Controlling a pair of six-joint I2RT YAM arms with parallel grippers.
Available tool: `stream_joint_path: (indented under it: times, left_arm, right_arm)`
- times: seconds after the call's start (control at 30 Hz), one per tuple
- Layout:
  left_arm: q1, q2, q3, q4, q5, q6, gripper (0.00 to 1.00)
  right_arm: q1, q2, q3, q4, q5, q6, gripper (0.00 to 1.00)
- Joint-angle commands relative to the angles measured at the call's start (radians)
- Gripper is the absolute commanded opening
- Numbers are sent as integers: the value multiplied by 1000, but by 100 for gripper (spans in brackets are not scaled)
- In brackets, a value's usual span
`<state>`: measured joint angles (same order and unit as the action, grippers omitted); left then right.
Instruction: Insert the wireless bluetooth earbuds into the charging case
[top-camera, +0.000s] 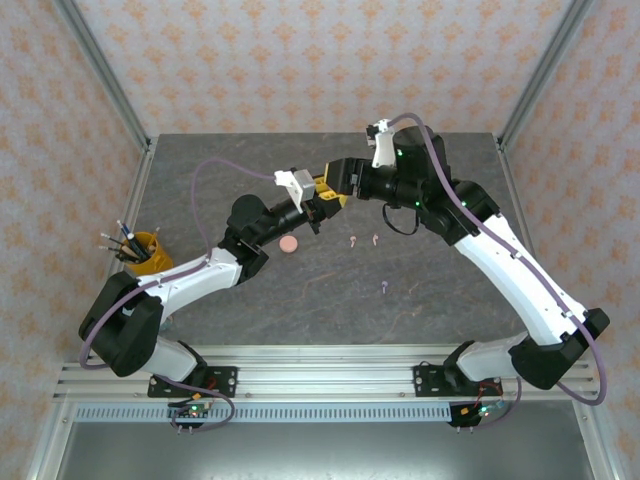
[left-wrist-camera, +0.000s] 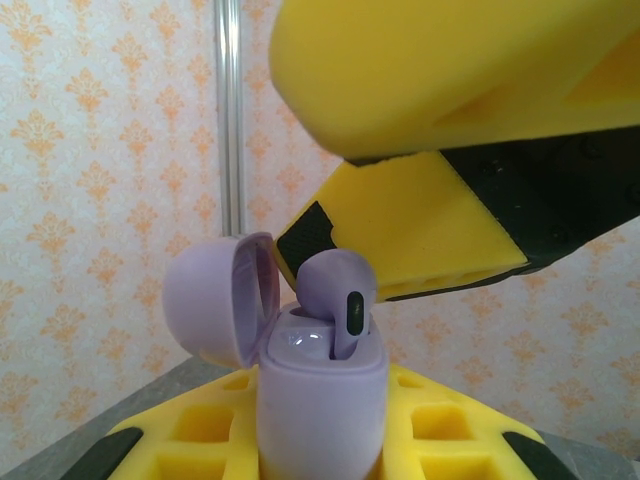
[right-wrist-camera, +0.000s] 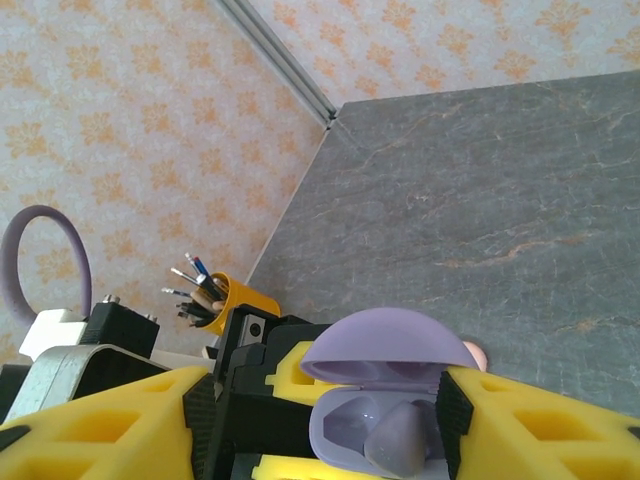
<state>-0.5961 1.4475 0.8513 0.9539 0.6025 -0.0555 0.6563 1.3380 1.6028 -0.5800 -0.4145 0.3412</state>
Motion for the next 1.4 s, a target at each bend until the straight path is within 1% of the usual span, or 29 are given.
stream_joint_path:
  times: [0.0,0.03,0.2,0.57,0.93,1.03,1.23,1.37]
  left_arm:
    - [-8,4,35,22,34,-2,0]
    - [-8,4,35,-2,34,-2,0]
    - [-8,5,37,-5,33,-1,0]
    - [-8,14,38,-4,22,2,0]
    - [-8,24,41,3,14,1,0]
    - [-8,24,41,4,14,0,0]
    - [-8,21,41,-5,16,0,0]
    - [-8,19,40,-3,14,-1,0]
  right_arm:
    - [-13,-19,10,13,-67,-46,61]
    - [-15,-23,9,12,-88,-55,60]
    - [-21,-29,16,-20,-144,-85,58]
    - [-21,-76,-18,-29,-175,-82,54]
    - [-21,-111,-41,-13,-260,-64,53]
    - [-21,-121,-46,-4,-221,-61,53]
    - [-23,-127,-48,-25,-29,-24,54]
    - [-23,-102,-38,-48,-20,-12,54]
